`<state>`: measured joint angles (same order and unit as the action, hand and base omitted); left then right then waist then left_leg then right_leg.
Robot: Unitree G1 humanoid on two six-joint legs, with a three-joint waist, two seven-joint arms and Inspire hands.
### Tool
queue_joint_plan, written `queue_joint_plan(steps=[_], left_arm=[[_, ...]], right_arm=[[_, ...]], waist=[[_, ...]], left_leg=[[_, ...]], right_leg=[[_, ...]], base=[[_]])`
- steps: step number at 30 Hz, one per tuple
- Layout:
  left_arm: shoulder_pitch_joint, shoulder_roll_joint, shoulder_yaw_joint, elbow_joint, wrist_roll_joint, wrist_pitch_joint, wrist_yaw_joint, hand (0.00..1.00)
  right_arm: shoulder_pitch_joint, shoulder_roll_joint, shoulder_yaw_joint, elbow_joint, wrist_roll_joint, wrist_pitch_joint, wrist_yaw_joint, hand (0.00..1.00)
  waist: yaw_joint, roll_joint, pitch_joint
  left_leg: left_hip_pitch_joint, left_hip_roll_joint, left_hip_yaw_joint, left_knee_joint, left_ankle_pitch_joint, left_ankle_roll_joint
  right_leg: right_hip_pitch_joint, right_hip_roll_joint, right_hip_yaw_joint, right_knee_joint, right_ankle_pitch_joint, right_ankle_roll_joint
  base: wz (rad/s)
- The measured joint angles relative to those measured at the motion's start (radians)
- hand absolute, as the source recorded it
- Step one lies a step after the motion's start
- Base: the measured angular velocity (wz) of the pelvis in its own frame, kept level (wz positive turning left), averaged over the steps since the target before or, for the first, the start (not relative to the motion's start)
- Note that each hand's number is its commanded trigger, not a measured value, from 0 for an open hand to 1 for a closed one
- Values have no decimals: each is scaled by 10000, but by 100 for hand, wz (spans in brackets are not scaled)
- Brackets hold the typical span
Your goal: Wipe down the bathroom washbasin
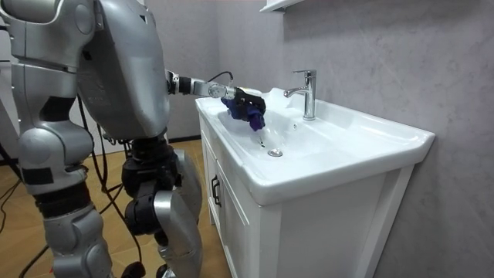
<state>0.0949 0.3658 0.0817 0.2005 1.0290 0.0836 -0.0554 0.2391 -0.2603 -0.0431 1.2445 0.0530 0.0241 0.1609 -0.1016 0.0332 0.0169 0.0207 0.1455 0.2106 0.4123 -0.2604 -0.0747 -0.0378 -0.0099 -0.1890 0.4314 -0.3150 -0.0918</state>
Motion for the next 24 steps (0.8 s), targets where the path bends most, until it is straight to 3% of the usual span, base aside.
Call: queue_joint_plan(steps=[4, 10, 14, 17, 24], left_arm=[[-276, -179, -126, 233, 1, 43, -1, 100], [-700, -407, -169, 1009, -1, 432, -222, 100], [-897, -406, -167, 1552, -2, 466, -363, 100], [-1099, -402, -160, 1835, 2, 460, -370, 100], [-1328, -382, -57, 2275, -14, 413, -369, 100]], right_arm=[[22, 189, 11, 0, -19, 12, -59, 0], [79, 233, 3, -70, -237, 218, 46, 0], [101, 238, 3, -85, -232, 217, 32, 0], [149, 254, 2, -139, -229, 214, 10, 0], [360, 277, -230, -286, -275, 215, -157, 0]], waist=[[-93, -142, -30], [-185, -321, -64], [-309, -293, -44], [-338, -238, 20], [-321, -219, 12]], left_leg=[[17, 12, 6, 11, 0, 0], [110, 68, 274, 37, -1, -1], [88, 190, 443, 348, -14, -21], [-14, 289, 493, 724, -27, -29], [0, 347, 505, 917, -63, -76]], right_leg=[[-14, 27, 65, -11, 9, -11], [-13, 88, 273, -4, 19, -25], [26, 183, 453, -7, 39, -62], [191, 223, 530, -4, 53, -91], [183, 335, 834, 28, 59, -106]], base=[[-5], [-11], [-14], [-11], [-8]])
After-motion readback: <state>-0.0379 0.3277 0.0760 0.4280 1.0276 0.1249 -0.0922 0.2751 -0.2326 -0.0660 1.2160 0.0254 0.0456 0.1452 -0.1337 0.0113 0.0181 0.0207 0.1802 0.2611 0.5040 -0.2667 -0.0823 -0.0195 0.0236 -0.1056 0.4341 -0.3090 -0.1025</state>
